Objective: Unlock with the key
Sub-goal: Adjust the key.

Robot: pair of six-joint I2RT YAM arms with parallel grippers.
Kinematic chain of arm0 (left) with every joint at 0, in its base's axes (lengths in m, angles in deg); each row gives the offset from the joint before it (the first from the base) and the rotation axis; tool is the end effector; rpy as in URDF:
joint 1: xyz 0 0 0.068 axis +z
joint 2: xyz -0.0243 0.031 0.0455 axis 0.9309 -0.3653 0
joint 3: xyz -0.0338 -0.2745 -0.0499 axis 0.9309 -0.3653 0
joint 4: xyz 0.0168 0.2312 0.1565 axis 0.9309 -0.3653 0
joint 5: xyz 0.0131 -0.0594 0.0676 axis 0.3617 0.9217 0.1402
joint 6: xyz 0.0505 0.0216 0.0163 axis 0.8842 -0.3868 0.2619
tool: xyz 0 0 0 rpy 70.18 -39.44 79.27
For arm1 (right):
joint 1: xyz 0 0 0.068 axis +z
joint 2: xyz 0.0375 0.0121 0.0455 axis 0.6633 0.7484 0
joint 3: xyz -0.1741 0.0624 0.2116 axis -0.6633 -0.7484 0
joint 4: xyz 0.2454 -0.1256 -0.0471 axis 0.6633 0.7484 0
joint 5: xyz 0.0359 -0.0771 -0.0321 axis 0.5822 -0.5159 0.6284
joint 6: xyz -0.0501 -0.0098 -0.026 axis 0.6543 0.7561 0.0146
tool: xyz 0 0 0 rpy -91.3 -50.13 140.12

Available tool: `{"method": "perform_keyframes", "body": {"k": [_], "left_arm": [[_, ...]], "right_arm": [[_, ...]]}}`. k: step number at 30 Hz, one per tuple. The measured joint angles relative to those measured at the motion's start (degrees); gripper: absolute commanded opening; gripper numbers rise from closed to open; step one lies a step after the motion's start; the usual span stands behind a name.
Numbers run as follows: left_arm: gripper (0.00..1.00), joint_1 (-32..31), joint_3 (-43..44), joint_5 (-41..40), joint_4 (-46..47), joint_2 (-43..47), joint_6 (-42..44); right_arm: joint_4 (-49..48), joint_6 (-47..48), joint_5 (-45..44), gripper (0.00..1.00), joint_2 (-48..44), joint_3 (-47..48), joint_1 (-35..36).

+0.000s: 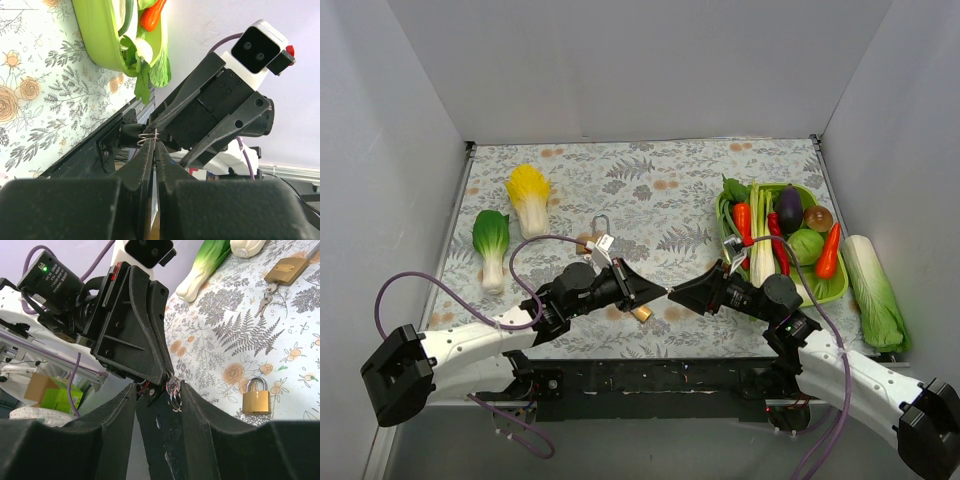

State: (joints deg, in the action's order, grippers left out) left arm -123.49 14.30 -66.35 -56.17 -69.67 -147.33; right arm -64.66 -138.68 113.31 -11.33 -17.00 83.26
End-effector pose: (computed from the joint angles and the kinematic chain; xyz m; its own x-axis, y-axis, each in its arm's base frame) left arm 0.1365 -0.2044 0.2276 -0.7546 -0.4920 0.4342 -0.4914 -0.0147 -0.8708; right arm 0.1240 0.1330 0.2293 -0.6274 0.3699 -0.6853 -0.6690 0.1945 0.7174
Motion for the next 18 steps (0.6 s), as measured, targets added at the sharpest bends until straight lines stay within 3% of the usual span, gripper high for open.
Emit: {"method": "perform_keyframes", "body": {"k": [18], "left_arm": [[0.00,0.00,-1.55,-0.07,2.25,1.77,-0.22]], "right_arm": [[-3.02,-3.67,-0.02,0.27,2.82,-0.04,0.02]]}}
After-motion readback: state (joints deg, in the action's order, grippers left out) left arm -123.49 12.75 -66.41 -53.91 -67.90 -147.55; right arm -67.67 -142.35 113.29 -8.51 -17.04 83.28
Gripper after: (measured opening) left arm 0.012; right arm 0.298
